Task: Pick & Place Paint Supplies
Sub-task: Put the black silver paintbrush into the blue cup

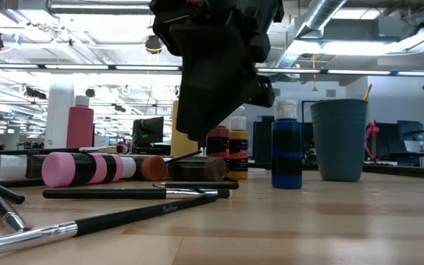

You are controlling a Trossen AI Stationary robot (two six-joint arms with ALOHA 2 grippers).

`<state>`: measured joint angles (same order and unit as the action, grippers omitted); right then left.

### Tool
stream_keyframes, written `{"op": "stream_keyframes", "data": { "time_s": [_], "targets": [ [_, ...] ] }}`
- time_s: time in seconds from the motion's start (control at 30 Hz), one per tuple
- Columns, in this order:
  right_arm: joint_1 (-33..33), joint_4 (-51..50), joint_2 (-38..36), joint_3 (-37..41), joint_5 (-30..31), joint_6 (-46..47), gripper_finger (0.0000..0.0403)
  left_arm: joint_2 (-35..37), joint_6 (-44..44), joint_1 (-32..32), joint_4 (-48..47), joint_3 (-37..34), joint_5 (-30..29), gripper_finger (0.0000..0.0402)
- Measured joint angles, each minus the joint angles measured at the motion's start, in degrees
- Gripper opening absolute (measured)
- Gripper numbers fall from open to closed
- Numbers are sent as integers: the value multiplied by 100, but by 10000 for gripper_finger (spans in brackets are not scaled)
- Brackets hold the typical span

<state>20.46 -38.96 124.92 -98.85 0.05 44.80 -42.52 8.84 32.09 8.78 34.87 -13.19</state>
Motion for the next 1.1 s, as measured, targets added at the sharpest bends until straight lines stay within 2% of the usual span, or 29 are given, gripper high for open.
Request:
{"op": "stream_keyframes", "data": {
  "time_s": [0.27, 0.47, 0.77, 1.1],
  "targets": [
    [-55, 315, 495, -80, -115, -50, 124, -3, 0, -2, 0, 2, -3, 204],
    [-104, 162, 469, -75, 2, -35, 146, -61, 0, -6, 50, 7, 19, 204],
    [-102, 117, 476, -75, -4, -241, 146, -68, -68, -11, 37, 7, 48, 204],
    [-5, -59, 470, -680, -46, -1191, 132, -68, -68, -11, 46, 7, 48, 204]
  ]
}}
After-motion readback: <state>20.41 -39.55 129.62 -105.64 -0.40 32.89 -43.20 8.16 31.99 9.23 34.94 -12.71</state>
